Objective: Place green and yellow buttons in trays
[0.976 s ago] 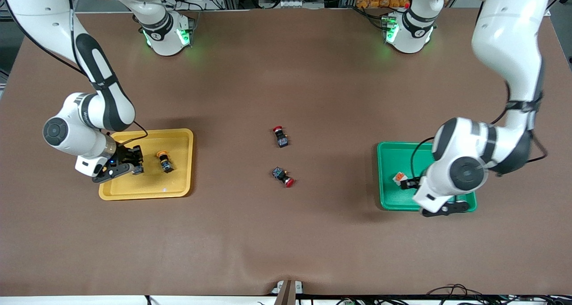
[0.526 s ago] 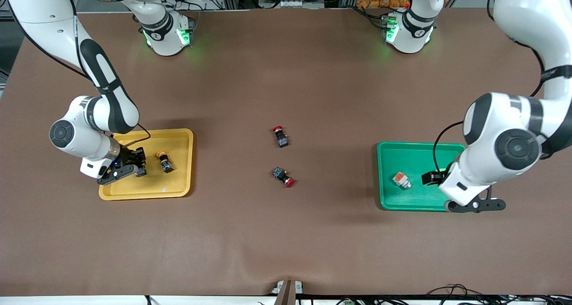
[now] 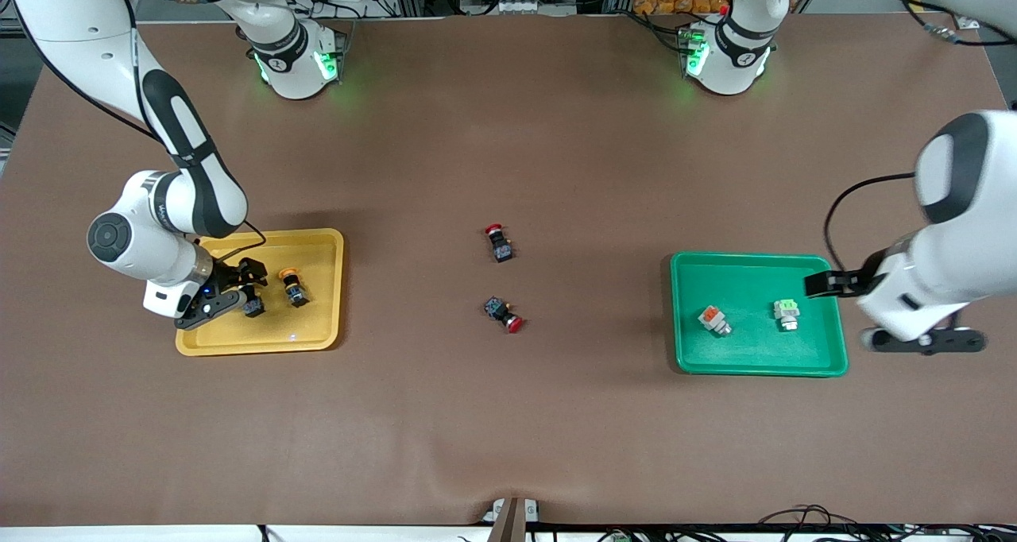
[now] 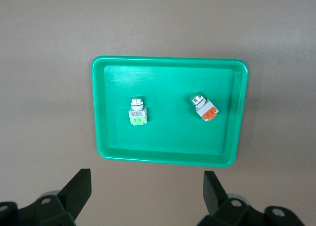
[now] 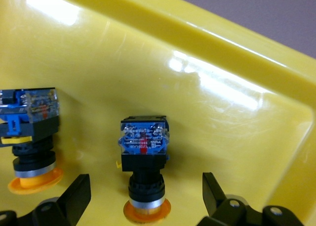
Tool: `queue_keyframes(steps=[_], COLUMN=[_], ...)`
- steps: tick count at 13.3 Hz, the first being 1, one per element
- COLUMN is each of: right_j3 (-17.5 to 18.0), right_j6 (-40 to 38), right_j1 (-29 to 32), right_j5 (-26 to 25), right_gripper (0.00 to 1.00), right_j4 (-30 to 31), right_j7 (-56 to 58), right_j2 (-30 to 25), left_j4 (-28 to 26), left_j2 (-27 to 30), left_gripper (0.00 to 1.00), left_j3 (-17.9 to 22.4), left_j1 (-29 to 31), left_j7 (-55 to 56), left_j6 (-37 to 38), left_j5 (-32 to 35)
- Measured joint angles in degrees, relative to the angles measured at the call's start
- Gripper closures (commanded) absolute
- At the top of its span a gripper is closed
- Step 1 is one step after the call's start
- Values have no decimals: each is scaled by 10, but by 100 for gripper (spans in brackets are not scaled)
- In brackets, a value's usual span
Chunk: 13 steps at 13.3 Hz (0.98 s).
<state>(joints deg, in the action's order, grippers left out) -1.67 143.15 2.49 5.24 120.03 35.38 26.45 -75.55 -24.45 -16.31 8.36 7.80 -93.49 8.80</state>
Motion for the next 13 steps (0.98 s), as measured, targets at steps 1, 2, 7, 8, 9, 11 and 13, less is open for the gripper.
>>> queue_keyframes(steps=[1,2,7,8,9,11,13], right_j3=[0,1,3,4,5,6,7], right_j6=[-19,-52,-304,-344,-372,-411,-443], right_j1=[0,0,-1,-5,-12,-25,-40], right_j5=[0,0,0,0,0,0,-9], right_gripper=[0,0,0,0,0,0,0], right_j4=[-8,-23,-173,-197,-210,-217,-219], right_j7=[0,0,-20,-39,-59,-97,-125], right_j2=[-3,-11,-76,-89,-102,-126,-151], left_j4=[1,1,-23,-44,-69,-122,-153], left_j2=[8,17,78,101,127,177,216], left_gripper=[0,0,0,0,0,0,0], left_j3=[0,0,13,33,67,123,136], left_j1=[6,8,1,-16,-48,-104,-114], left_j7=[-2,-2,-10,-20,-28,-45,-64], left_j6=[1,2,42,46,48,48,48], left_j5=[-7,-10,-17,-24,-31,-37,-41])
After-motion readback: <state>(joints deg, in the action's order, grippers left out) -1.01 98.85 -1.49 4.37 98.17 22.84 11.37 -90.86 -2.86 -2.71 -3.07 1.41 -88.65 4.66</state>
